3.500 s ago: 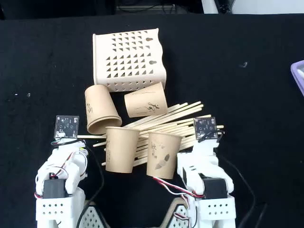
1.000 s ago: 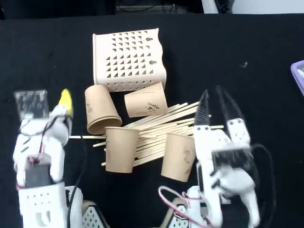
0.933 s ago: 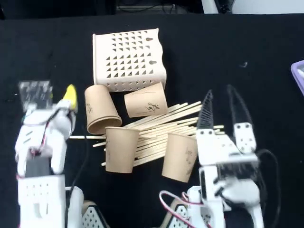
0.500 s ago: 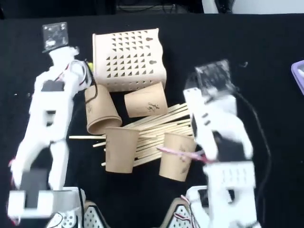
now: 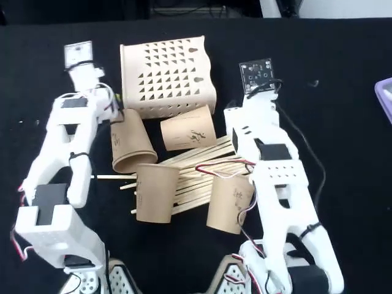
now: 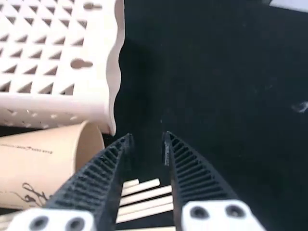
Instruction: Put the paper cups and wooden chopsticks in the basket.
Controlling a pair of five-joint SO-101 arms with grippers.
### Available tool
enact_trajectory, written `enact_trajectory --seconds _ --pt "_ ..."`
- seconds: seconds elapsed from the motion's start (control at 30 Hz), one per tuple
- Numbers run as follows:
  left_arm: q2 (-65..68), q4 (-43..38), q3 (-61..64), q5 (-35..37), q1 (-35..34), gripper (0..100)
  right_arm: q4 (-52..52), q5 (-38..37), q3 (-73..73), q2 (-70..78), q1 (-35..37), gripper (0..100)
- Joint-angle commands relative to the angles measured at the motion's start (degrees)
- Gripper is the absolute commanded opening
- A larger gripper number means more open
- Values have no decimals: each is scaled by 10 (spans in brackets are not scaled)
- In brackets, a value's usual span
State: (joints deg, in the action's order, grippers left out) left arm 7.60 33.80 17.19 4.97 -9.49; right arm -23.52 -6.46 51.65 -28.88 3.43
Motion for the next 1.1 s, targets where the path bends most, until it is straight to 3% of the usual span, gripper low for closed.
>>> enact_trajectory --seconds 0.0,0.17,0.27,0.57,1.07 --pt "-45 18 -80 13 -37 184 16 6 -12 16 5 108" --pt "-100 120 -173 92 -16 203 38 6 -7 39 8 108" --pt "-103 163 -189 100 22 260 68 6 4 65 8 108" --pt "-8 139 -183 96 42 256 84 6 -9 117 9 107" --pt "32 156 -145 31 -22 256 84 6 -9 123 15 107"
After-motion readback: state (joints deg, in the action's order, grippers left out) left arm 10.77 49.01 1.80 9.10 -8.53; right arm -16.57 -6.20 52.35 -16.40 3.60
